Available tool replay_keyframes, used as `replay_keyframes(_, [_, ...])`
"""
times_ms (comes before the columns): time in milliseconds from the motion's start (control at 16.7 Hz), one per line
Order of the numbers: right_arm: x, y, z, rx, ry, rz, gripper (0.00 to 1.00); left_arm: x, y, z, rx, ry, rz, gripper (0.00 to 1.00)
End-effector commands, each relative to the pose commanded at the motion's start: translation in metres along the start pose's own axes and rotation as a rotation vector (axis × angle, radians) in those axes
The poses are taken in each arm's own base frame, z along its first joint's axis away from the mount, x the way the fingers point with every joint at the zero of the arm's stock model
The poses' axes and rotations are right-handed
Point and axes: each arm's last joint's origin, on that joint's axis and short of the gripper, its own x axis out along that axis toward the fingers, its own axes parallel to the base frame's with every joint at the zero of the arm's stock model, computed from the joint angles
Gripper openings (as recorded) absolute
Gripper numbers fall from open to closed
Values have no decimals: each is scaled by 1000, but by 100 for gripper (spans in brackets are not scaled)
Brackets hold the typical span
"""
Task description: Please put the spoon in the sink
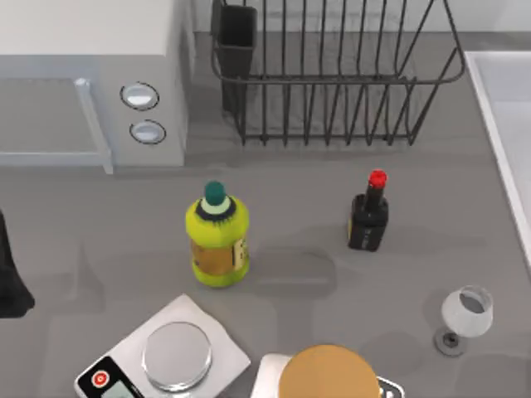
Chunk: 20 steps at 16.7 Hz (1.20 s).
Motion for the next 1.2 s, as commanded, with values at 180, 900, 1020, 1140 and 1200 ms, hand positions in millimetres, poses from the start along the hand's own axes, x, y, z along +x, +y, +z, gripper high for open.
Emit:
replay_keyframes(180, [-4,6,13,7,18,-4,0,0,0,0,0,0,0,100])
replay_keyframes(900, [-19,134,182,11,21,-8,0,0,0,0,0,0,0,100])
replay_keyframes(1020, [-10,161,199,9,7,-2,0,0,0,0,0,0,0,100])
replay_keyframes(1140, [1,185,210,6,-3,3,0,0,0,0,0,0,0,100])
replay_keyframes(1200, [7,195,213,4,-6,4,0,0,0,0,0,0,0,100])
